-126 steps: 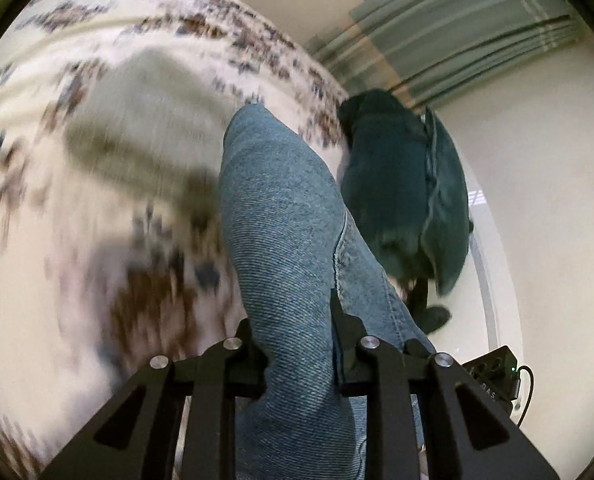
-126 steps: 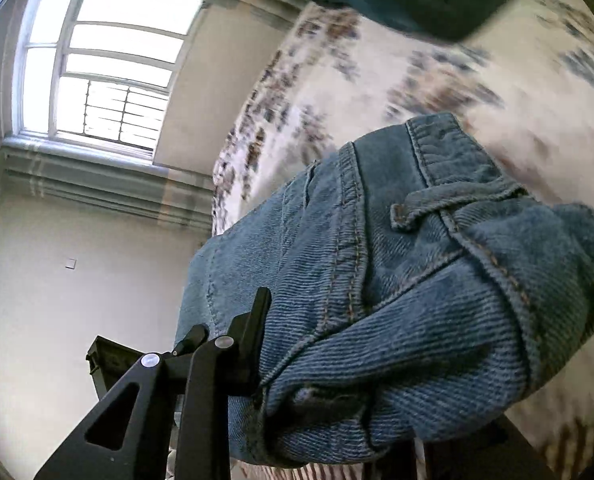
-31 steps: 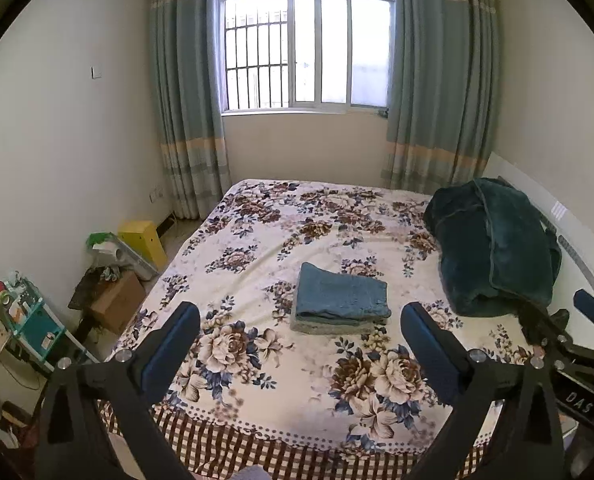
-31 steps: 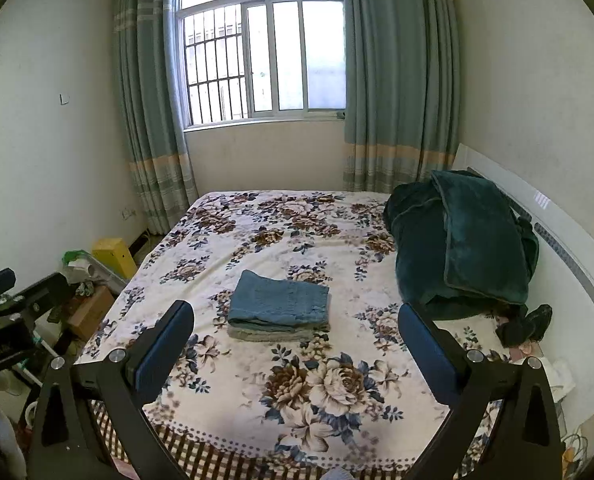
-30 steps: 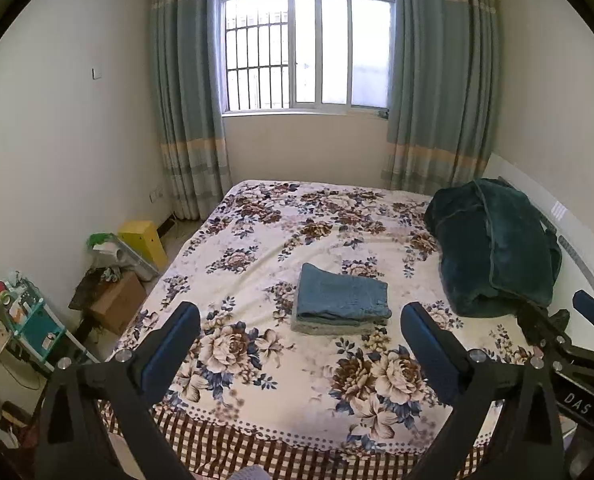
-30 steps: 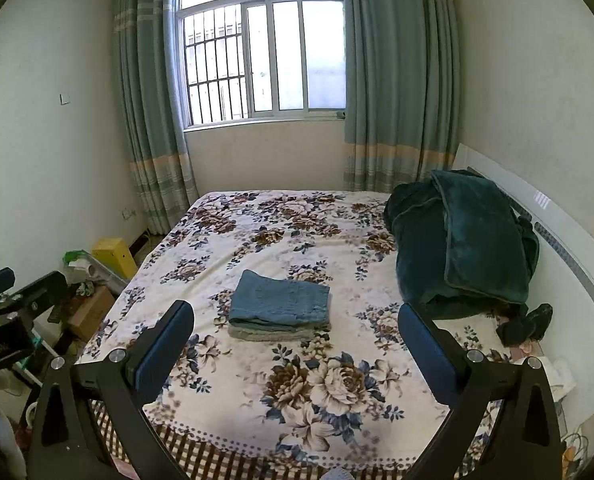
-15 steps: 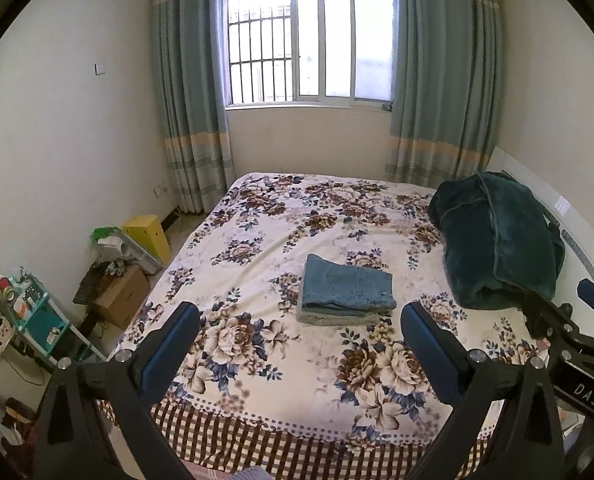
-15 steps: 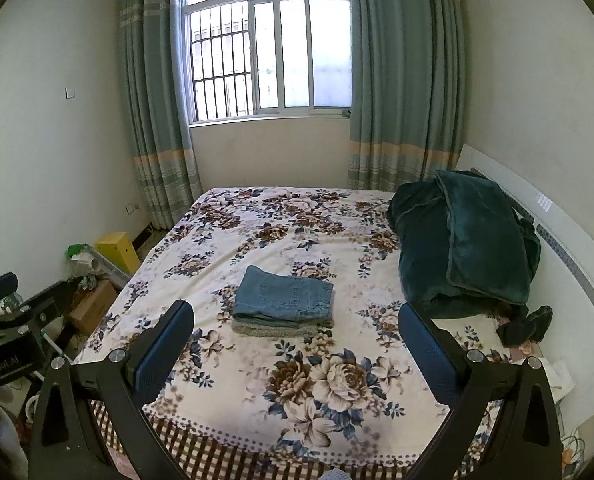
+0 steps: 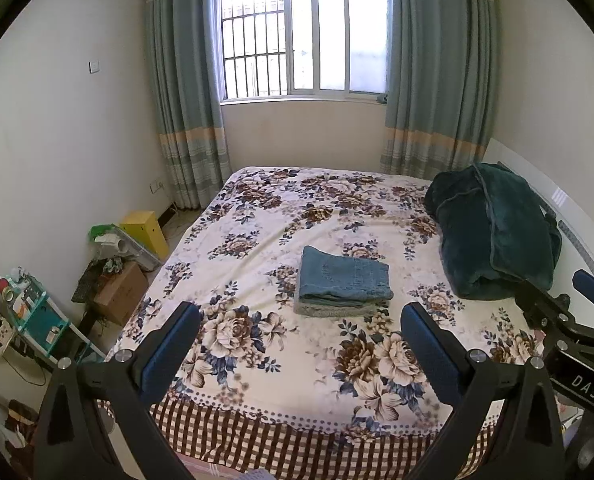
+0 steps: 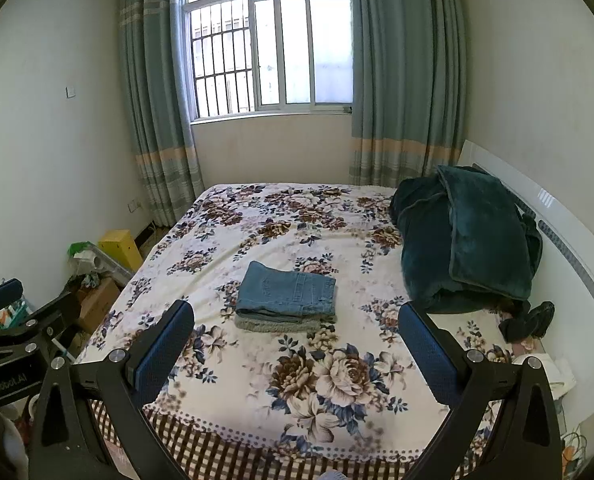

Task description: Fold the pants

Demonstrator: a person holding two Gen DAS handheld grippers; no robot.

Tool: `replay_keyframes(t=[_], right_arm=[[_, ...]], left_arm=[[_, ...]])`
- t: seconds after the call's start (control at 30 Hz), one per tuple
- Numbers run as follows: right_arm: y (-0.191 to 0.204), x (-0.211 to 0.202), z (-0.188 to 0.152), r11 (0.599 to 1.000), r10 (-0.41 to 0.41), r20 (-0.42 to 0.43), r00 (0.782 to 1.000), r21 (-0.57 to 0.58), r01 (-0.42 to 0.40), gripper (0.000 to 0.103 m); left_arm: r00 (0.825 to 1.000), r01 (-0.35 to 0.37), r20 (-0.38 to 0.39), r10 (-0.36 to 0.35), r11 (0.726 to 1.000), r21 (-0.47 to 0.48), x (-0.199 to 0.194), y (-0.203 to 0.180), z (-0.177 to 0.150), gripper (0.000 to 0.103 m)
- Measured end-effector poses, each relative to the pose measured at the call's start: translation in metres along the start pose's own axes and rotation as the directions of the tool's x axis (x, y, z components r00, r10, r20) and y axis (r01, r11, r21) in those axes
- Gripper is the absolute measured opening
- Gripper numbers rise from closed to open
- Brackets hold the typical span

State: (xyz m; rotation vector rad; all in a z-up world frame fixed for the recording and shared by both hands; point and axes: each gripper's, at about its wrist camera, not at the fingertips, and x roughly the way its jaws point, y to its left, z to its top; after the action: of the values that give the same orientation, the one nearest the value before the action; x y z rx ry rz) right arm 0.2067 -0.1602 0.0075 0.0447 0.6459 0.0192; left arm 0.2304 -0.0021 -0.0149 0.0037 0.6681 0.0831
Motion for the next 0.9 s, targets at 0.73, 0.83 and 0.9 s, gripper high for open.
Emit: replay_keyframes(t=[0.73,0.83,0.9], right_arm=[[0.009,-0.004,-0.005,1.0,-0.009,0.008,1.0,0.001,0.009,0.103],[0.008,-0.004,-0.006,1.0,-0.008,0.009,1.0,0.001,0.008,0.103],[0.01,-0.006,-0.005,1.0,-0.008,0.011,1.0,0.003,0.008,0.103]], left_arm=[[1.0,0.008,0.007,-0.008,1.0,-0.003,-0.003,0.005,0.001,0.103],[1.0,0.008,0.007,-0.008,1.0,-0.005,-0.004,0.006,0.001,0.103],[1.0,0.008,0.007,-0.008,1.0,-0.004,-0.004,0.006,0.001,0.103]])
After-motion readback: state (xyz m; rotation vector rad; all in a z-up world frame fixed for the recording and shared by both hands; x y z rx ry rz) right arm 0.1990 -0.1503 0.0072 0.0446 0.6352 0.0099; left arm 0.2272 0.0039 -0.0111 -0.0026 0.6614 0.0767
